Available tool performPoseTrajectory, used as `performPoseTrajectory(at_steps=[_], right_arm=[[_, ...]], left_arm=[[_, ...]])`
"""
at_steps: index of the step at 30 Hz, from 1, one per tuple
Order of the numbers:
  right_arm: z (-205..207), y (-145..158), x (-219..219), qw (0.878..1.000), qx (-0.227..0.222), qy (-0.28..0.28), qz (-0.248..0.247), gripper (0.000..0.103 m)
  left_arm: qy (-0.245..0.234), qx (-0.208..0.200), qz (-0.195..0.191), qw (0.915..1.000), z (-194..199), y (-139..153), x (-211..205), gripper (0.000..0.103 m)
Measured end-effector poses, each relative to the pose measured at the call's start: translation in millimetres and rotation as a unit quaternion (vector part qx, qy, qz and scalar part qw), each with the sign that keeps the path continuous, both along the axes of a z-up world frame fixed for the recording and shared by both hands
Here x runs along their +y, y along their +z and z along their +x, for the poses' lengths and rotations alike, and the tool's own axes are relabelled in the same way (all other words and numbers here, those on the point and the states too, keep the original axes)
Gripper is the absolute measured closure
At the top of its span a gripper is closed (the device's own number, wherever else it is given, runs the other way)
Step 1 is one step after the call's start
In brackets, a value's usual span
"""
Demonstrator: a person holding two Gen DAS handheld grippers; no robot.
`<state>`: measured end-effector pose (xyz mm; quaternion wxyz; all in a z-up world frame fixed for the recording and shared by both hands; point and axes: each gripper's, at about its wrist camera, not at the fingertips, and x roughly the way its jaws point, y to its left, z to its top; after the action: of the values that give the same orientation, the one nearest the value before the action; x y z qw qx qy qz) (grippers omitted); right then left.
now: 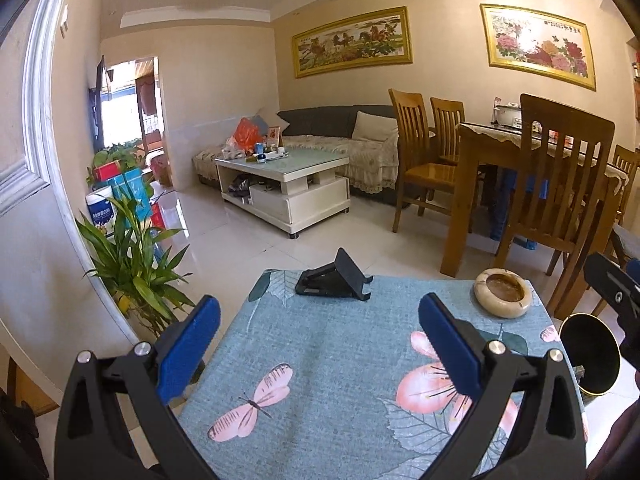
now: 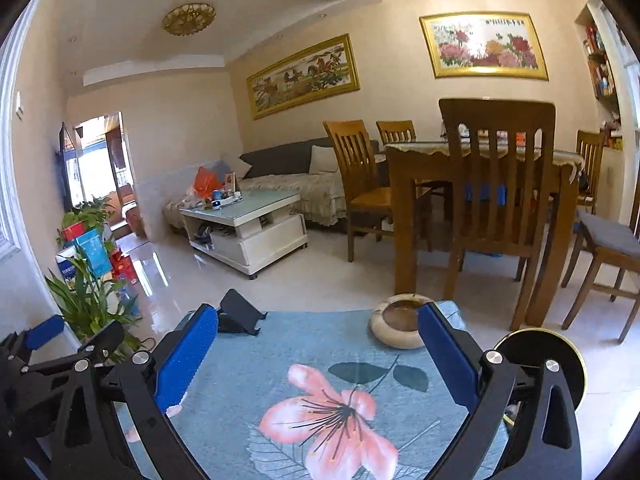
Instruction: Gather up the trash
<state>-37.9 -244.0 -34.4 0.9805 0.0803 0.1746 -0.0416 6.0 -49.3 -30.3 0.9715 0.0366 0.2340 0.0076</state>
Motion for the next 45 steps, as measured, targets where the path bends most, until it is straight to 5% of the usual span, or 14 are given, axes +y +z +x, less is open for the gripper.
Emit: performPoseTrajectory(at_steps=[45], right_arm=[[-3,-6,5,0.999,0.006,-0.026,-0.03,0.004]], left_arm=[[-0.018,-0.018,-0.018,0.9995,-16,17,-1,0.003]])
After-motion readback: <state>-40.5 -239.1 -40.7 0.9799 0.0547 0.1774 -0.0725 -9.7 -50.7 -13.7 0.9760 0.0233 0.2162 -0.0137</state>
